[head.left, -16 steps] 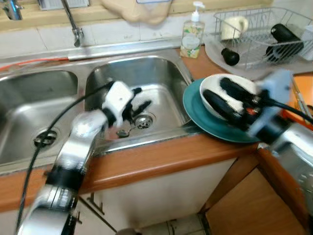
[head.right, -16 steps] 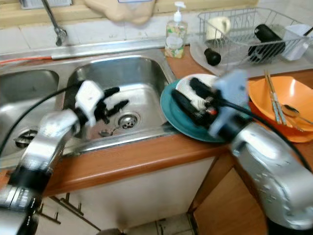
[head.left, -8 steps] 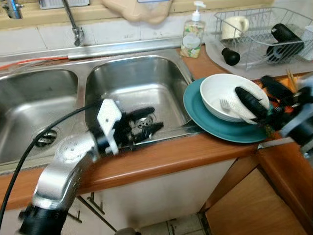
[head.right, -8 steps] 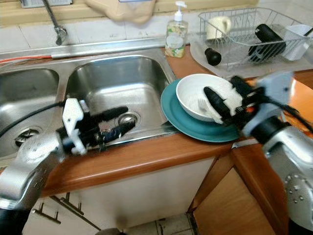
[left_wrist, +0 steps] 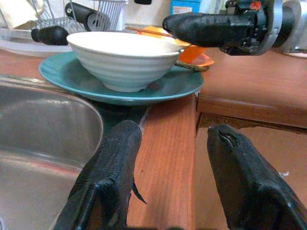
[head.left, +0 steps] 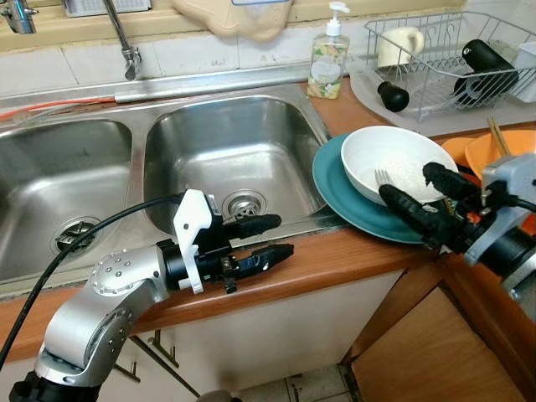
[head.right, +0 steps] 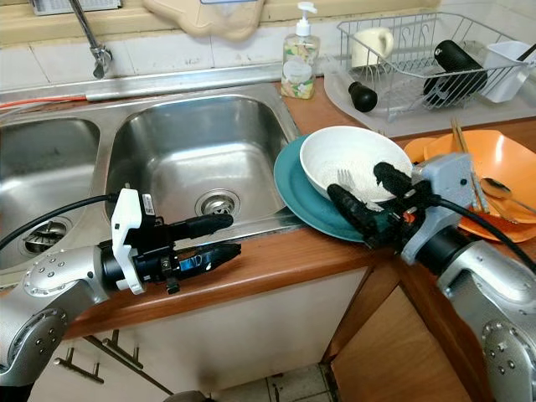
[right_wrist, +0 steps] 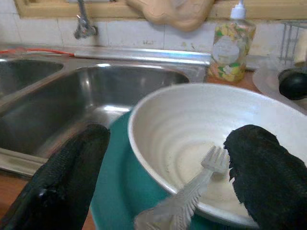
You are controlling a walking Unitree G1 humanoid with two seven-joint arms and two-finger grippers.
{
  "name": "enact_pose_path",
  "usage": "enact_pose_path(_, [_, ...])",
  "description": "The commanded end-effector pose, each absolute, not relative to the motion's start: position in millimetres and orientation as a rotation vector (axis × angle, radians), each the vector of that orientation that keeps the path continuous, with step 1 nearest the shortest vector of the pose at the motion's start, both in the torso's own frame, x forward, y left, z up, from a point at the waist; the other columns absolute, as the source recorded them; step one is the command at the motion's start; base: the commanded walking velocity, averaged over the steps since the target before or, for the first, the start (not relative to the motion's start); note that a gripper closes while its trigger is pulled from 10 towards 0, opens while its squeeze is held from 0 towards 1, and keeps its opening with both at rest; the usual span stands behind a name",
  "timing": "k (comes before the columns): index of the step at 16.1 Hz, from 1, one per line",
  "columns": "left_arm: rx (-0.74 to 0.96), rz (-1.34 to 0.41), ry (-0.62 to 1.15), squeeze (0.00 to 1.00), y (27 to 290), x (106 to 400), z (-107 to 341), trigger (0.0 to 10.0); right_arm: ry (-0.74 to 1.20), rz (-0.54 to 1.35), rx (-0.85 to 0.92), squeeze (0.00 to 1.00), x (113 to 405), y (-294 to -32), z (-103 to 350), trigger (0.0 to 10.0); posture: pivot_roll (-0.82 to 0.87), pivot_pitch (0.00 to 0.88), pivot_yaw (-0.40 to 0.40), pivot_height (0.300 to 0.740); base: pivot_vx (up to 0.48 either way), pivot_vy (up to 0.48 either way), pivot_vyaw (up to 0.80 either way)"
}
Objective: Kitchen organization
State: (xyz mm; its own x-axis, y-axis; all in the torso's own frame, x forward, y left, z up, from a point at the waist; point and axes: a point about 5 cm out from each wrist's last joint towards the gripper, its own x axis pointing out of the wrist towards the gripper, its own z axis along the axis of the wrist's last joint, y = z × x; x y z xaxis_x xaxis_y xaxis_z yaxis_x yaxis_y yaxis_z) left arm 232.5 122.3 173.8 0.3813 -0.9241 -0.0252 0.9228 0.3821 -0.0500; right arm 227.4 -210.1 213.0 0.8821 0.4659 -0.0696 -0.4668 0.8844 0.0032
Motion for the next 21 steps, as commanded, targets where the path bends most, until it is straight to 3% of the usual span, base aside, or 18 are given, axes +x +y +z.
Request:
enact_pose_path(1, [-0.022,-1.198,0.043,0.00,120,230,178,10.0,0.106,0.460,-0.034,0.00,226,-211,208,0.8,-0.04,0.000,0.052,0.740,0.000,0.000,0.00])
enact_pose_path(2, [-0.025,-1.201,0.049,0.00,119,229,178,10.0,0.110,0.426,-0.029,0.00,227,-214,205,0.0,-0.04,0.000,0.052,0.740,0.000,0.000,0.00])
enact_pose_path(21, [-0.032,-1.211,0.066,0.00,113,225,178,10.0,0.107,0.341,0.043,0.00,231,-221,196,0.0,-0.04,0.000,0.048,0.740,0.000,0.000,0.00])
